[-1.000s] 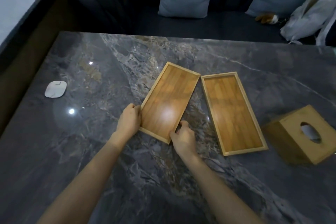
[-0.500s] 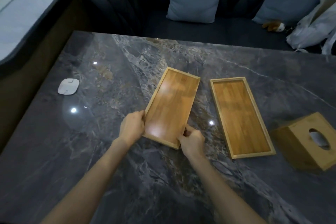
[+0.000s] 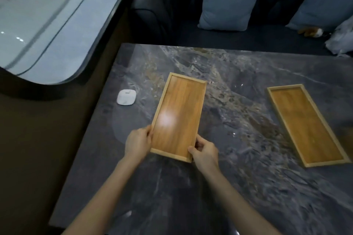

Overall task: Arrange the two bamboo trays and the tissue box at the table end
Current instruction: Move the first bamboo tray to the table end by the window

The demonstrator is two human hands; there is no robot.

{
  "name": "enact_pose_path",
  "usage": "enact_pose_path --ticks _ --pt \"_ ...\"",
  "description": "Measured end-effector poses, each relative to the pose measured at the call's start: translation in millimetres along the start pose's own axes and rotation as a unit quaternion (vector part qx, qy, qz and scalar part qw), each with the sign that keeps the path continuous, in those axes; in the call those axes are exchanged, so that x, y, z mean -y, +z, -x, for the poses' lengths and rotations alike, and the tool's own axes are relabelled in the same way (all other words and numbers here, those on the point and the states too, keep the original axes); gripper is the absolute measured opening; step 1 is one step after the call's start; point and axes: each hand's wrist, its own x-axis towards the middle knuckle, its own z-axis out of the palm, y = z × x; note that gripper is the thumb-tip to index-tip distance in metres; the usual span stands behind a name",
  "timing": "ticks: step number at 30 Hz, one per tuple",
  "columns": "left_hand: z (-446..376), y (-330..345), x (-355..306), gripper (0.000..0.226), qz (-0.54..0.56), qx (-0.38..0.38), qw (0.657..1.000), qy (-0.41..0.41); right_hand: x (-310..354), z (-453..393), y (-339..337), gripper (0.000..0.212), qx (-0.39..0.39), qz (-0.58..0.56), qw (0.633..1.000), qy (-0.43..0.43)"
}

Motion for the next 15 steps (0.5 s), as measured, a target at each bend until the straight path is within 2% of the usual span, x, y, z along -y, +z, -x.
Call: enact_pose_path --ticks 9,15 --pt "-1.7 -42.8 98.7 0.021 0.036 -0.010 0.998 -0.045 35.4 7.1 98.8 0.035 0.056 0.022 0.998 -0.028" --pt "-4.7 -56.1 141.8 0.023 0.041 -0.002 0.995 -0.094 48.9 5.7 145.3 0.028 0.057 0.028 0.998 -0.019"
